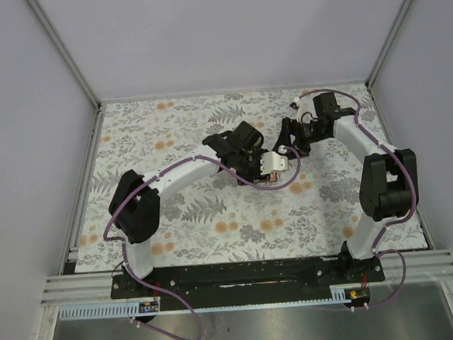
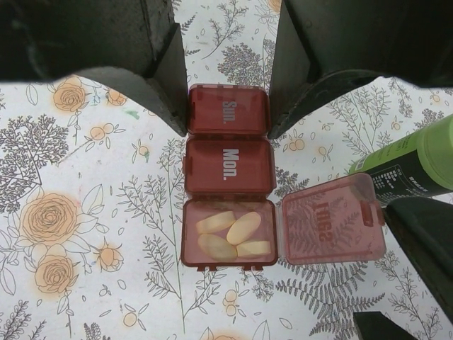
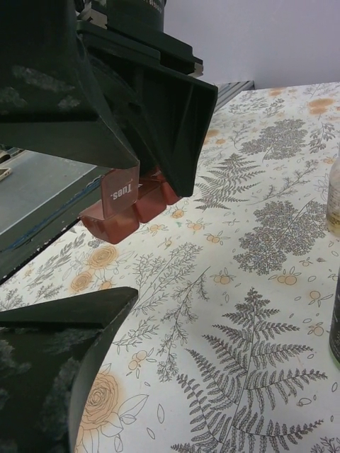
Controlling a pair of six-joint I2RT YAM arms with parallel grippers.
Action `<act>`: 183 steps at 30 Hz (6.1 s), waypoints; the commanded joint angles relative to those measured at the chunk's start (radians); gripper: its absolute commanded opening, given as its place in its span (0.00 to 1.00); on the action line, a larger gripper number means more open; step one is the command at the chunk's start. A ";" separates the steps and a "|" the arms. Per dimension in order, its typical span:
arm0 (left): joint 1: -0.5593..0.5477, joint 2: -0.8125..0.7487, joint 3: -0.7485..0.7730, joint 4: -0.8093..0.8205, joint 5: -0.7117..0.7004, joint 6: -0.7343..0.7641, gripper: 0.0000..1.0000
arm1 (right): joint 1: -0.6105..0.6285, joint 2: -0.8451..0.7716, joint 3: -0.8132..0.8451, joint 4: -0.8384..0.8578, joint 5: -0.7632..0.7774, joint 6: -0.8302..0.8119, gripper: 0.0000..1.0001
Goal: Sort the pills into containers
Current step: Close the pill container at the center of the board.
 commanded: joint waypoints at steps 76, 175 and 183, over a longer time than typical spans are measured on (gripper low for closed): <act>-0.012 0.002 0.106 -0.036 -0.097 -0.117 0.00 | 0.054 -0.082 -0.113 0.028 -0.112 -0.056 0.74; 0.028 -0.041 0.180 -0.134 0.073 -0.238 0.00 | 0.038 -0.074 -0.111 -0.031 -0.359 -0.153 0.00; 0.026 -0.066 0.157 -0.107 0.079 -0.235 0.31 | 0.010 -0.096 -0.119 0.016 -0.385 -0.109 0.00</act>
